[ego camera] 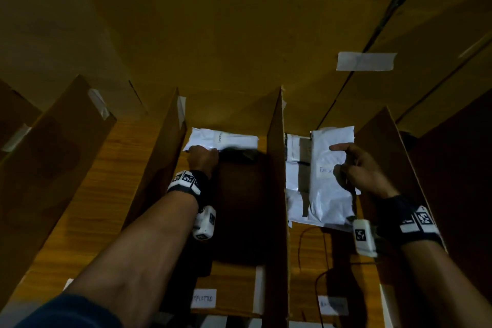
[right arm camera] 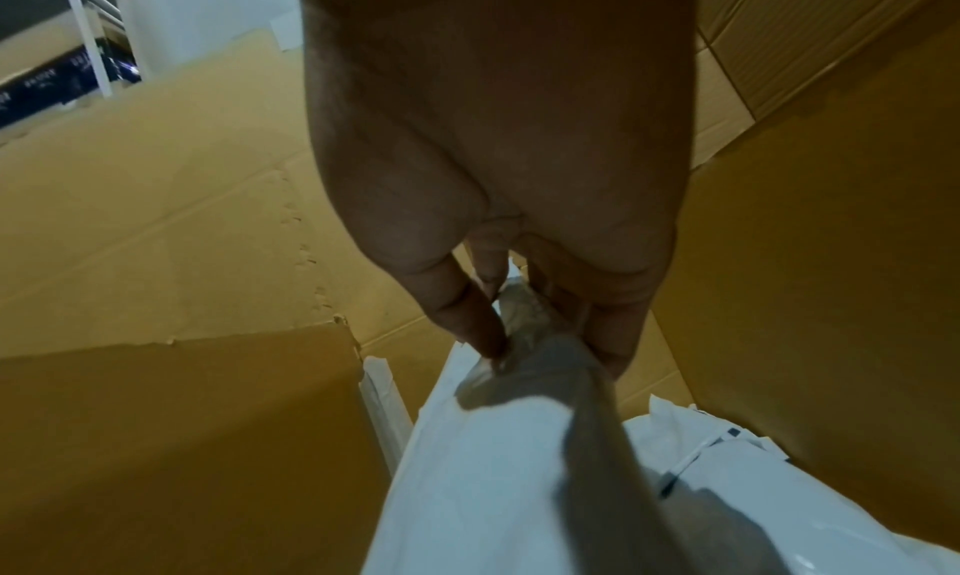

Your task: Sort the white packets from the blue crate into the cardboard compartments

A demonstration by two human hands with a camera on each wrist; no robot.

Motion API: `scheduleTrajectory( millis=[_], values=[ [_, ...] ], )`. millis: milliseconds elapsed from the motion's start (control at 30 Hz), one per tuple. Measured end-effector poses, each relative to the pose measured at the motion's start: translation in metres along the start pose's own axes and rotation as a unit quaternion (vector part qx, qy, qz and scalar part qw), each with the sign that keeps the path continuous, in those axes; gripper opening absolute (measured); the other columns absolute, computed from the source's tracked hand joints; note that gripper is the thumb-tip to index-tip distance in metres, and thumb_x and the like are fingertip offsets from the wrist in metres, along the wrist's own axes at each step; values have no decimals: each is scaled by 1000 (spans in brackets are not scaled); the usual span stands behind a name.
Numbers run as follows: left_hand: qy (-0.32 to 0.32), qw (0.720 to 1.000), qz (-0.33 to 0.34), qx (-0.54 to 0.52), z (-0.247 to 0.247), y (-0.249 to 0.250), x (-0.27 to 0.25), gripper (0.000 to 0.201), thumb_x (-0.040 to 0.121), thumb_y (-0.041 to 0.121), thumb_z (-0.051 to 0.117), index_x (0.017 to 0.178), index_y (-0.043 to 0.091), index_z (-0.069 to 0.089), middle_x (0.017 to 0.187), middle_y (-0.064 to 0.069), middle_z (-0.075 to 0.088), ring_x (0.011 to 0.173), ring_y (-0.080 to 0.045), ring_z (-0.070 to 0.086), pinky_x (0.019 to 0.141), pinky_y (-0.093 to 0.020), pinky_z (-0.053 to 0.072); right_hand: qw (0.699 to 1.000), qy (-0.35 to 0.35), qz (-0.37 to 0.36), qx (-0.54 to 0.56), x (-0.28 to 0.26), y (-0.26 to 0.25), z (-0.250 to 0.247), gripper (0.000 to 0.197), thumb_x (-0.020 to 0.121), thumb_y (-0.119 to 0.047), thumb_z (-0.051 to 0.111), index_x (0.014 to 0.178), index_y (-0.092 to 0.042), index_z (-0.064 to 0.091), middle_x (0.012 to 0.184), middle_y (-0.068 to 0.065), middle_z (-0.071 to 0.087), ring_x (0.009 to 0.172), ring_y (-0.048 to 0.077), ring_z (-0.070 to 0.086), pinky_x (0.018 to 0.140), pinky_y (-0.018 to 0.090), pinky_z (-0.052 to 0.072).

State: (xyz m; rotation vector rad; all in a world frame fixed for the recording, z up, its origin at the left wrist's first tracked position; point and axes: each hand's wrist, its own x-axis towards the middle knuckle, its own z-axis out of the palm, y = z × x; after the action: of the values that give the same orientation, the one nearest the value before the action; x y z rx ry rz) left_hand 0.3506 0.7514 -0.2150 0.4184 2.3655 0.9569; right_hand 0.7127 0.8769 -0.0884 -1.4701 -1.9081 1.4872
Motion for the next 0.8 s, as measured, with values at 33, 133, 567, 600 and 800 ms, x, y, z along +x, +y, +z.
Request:
scheduleTrajectory(
  millis=[33,133,567,600,800],
  values=[
    [33,998,40,33,5,2,-3,62,98,37,60,137,-11,54,135,-30,63,127,-46,59,101,-44,48,1000,0,0,1,2,0,0,54,98,21,45,140,-13,52,48,11,52,43,23,40,48,36,35],
    [88,959,184,198,14,4,-16,47,96,21,63,137,0,52,135,-26,55,123,-48,54,92,-50,47,1000,-6,-7,12,6,0,2,52,99,20,44,140,-12,52,47,8,51,43,23,39,48,37,34],
    [-72,893,223,385,39,-1,-1,67,106,61,22,164,50,-8,175,-9,-20,157,-54,-13,120,-78,15,999,-28,-29,24,13,14,6,57,97,25,39,143,-7,51,45,15,44,42,23,36,49,40,31],
    [-67,903,217,364,37,5,-4,63,110,52,25,166,47,-1,176,-11,-14,157,-55,-9,120,-77,16,998,-37,-42,25,13,13,6,58,97,25,38,142,-8,52,47,18,42,43,25,35,49,41,30],
    [-48,945,245,211,17,55,-15,55,106,45,25,143,16,53,145,-21,48,132,-49,44,103,-58,43,994,-73,-78,11,7,6,1,69,99,22,37,139,-30,56,62,42,38,46,54,30,47,53,34]
  ],
)
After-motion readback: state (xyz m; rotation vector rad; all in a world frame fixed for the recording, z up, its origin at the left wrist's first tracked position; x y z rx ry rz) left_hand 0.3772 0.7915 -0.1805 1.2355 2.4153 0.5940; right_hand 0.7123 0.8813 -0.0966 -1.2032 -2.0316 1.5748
